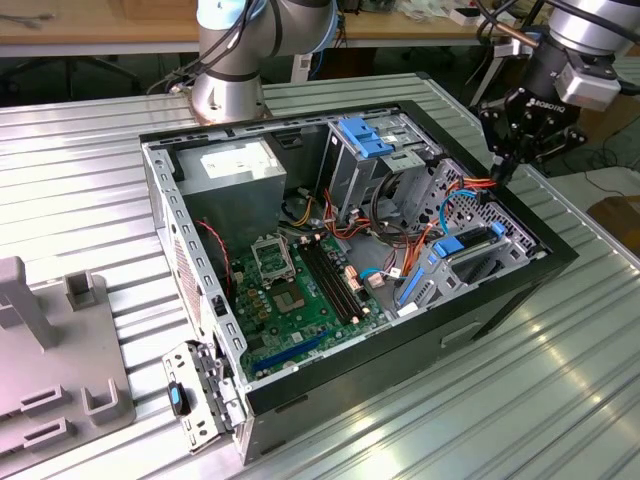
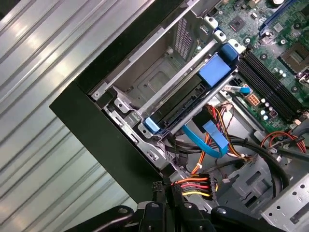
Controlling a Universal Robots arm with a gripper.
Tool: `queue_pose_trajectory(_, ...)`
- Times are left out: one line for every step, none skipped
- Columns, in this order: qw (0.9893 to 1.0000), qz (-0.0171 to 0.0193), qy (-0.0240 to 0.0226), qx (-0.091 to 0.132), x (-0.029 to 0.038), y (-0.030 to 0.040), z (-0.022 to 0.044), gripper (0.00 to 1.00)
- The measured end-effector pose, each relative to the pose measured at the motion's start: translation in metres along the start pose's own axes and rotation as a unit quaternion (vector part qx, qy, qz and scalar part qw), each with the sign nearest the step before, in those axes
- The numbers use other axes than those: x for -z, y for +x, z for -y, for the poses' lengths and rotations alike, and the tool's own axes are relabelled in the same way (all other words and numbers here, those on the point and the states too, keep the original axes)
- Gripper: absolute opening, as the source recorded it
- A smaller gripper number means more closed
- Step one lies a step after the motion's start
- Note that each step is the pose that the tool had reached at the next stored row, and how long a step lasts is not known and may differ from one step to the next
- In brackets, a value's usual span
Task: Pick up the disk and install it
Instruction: 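Insert the first disk wire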
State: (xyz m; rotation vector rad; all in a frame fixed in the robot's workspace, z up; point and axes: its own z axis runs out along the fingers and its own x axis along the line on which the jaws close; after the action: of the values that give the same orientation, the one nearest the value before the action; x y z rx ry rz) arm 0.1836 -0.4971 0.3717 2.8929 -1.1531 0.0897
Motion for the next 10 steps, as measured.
queue_pose_trajectory(0.9999,0.0001,-0.0009,-0.014,0.0,0.0,0.0,0.16)
queue_pose_trajectory(0.9997,0.0001,-0.0014,-0.022,0.0,0.0,0.0,0.16)
queue_pose_trajectory(0.9995,0.0001,-0.0021,-0.032,0.0,0.0,0.0,0.16)
queue_pose_trajectory(0.9993,0.0001,-0.0025,-0.038,0.0,0.0,0.0,0.16)
queue_pose_trajectory(0.999,0.0001,-0.0029,-0.046,0.0,0.0,0.0,0.16)
queue_pose_trajectory(0.9986,0.0002,-0.0034,-0.054,0.0,0.0,0.0,0.16)
queue_pose_trajectory(0.9982,0.0002,-0.0038,-0.06,0.0,0.0,0.0,0.16)
queue_pose_trajectory(0.9972,0.0002,-0.0047,-0.074,0.0,0.0,0.0,0.16)
queue_pose_trajectory(0.9958,0.0003,-0.0058,-0.092,0.0,0.0,0.0,0.16)
queue_pose_trajectory(0.9948,0.0003,-0.0064,-0.102,0.0,-0.0001,0.0,0.16)
